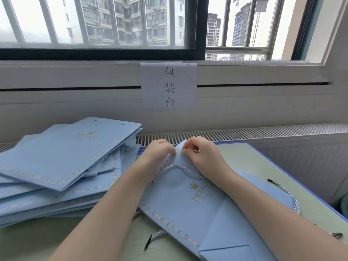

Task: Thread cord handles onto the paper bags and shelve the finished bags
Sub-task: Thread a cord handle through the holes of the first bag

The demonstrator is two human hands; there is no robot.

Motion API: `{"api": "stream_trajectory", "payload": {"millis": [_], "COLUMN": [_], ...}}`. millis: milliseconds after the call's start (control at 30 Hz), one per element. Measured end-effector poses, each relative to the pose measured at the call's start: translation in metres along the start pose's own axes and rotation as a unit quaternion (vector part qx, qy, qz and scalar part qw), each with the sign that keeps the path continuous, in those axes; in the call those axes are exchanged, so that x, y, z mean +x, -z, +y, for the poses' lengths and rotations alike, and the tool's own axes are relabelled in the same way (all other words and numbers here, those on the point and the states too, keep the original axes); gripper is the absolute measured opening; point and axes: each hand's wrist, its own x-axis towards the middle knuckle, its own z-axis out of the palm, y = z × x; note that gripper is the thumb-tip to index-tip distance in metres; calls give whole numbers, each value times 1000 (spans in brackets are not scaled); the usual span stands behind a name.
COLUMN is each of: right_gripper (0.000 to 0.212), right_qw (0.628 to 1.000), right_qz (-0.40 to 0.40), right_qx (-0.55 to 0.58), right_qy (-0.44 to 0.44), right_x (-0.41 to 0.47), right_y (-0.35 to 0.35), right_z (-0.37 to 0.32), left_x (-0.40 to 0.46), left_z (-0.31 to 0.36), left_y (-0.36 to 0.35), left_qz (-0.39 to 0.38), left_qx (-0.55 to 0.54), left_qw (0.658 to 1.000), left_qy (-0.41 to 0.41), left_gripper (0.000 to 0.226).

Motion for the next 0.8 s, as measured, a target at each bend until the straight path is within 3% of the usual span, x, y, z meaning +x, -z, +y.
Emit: {"api": "stream_trajectory", "payload": {"millis": [500,800], "right_gripper": [8,12], "right_qw": [996,1000], "right_qz": [-2,-10], "right_qx": [78,3], "right_qy": [-50,-13], "right_x": [0,-2], "right_y": [1,-1], "right_z": [0,0], "left_x": [5,12], "left_z": [-4,-8], "left_y": [2,4], "left_qz": [-10,4], "left_qx": [-2,4], "left_qw": [1000,1000], "left_qy": [3,23], "left_gripper": [8,8]}}
